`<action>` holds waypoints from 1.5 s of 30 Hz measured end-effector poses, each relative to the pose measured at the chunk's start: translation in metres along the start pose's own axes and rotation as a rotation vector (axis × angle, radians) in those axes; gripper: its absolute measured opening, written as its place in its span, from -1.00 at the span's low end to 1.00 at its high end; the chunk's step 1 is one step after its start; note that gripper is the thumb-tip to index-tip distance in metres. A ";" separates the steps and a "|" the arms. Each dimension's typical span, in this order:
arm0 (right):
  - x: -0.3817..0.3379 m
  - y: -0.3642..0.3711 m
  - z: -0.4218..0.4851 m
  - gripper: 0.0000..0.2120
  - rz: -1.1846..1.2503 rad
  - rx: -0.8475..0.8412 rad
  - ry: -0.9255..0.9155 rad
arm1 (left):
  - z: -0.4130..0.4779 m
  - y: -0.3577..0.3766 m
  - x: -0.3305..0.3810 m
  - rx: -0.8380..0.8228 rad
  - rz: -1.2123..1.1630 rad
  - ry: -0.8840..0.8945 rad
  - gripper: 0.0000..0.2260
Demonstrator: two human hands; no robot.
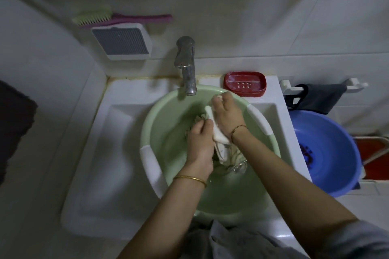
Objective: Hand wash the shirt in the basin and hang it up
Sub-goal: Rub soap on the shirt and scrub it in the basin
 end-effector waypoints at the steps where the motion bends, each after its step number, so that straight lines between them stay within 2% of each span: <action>1: 0.001 -0.003 0.000 -0.83 0.024 0.025 0.015 | -0.001 0.000 0.000 0.013 0.048 0.025 -0.82; 4: -0.007 0.001 -0.018 -0.89 0.061 0.068 -0.052 | -0.004 0.002 0.007 0.077 -0.047 -0.047 -0.81; 5: -0.010 0.006 -0.030 -0.86 0.082 0.063 -0.103 | -0.001 0.001 0.007 0.093 -0.097 -0.109 -0.80; 7: -0.021 0.015 -0.056 -0.66 0.078 0.066 -0.216 | 0.005 0.002 0.005 0.025 -0.167 -0.232 -0.78; 10: -0.024 0.015 -0.063 -0.55 -0.030 0.093 -0.331 | -0.002 0.007 -0.001 -0.044 -0.199 -0.297 -0.76; 11: -0.024 0.011 -0.053 -0.57 -0.046 0.106 -0.312 | -0.004 0.009 -0.004 -0.035 -0.205 -0.286 -0.77; 14: -0.013 -0.003 -0.019 -0.74 0.056 0.162 -0.075 | -0.011 0.014 0.000 -0.001 -0.209 -0.233 -0.80; 15: -0.014 -0.002 -0.020 -0.77 0.059 0.171 -0.066 | -0.010 0.014 0.004 0.007 -0.197 -0.214 -0.80; 19: -0.033 0.017 -0.057 -0.65 -0.006 0.134 -0.318 | -0.004 0.003 0.015 0.040 -0.155 -0.191 -0.78; 20: -0.031 0.015 -0.050 -0.69 -0.024 0.116 -0.308 | -0.006 0.004 0.012 0.033 -0.157 -0.197 -0.79; 23: -0.016 0.003 -0.018 -0.87 0.090 0.124 -0.091 | -0.012 0.011 0.010 0.031 -0.165 -0.183 -0.80; 24: -0.018 0.003 -0.022 -0.85 0.099 0.146 -0.107 | -0.011 0.010 0.013 0.028 -0.167 -0.176 -0.80; 27: -0.032 0.023 -0.058 -0.65 0.037 0.107 -0.329 | -0.008 0.001 0.024 0.075 -0.131 -0.145 -0.80; 28: -0.031 0.021 -0.057 -0.65 0.041 0.089 -0.328 | -0.010 0.000 0.022 0.086 -0.119 -0.150 -0.80; 31: -0.005 0.007 -0.023 -0.82 0.169 0.107 -0.034 | -0.018 0.010 0.009 0.047 -0.152 -0.190 -0.82; 32: -0.006 0.006 -0.024 -0.82 0.184 0.119 -0.022 | -0.018 0.010 0.011 0.043 -0.163 -0.192 -0.81; 34: -0.023 0.015 -0.045 -0.66 0.123 0.103 -0.175 | -0.011 0.004 0.021 0.061 -0.118 -0.154 -0.80; 36: -0.031 0.018 -0.059 -0.63 0.136 0.087 -0.262 | -0.009 0.000 0.021 0.082 -0.073 -0.125 -0.79; 39: -0.012 0.001 -0.030 -0.87 0.221 0.132 -0.017 | -0.017 0.010 0.011 0.048 -0.099 -0.134 -0.77; 40: -0.010 0.001 -0.029 -0.87 0.226 0.137 0.007 | -0.017 0.010 0.010 0.049 -0.109 -0.139 -0.77; 43: -0.030 0.012 -0.057 -0.64 0.118 0.086 -0.181 | -0.011 0.002 0.018 0.082 -0.043 -0.129 -0.79; 45: -0.030 0.010 -0.061 -0.57 0.138 0.090 -0.203 | -0.012 0.001 0.016 0.053 -0.015 -0.133 -0.80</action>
Point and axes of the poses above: each hand's wrist, its own z-axis towards the middle knuckle, its own y-axis out of the palm, x = y × z, the point moved 8 cm from there along z, towards the middle knuckle, and after that the axes turned 7 degrees about -y, right-handed, at the moved point
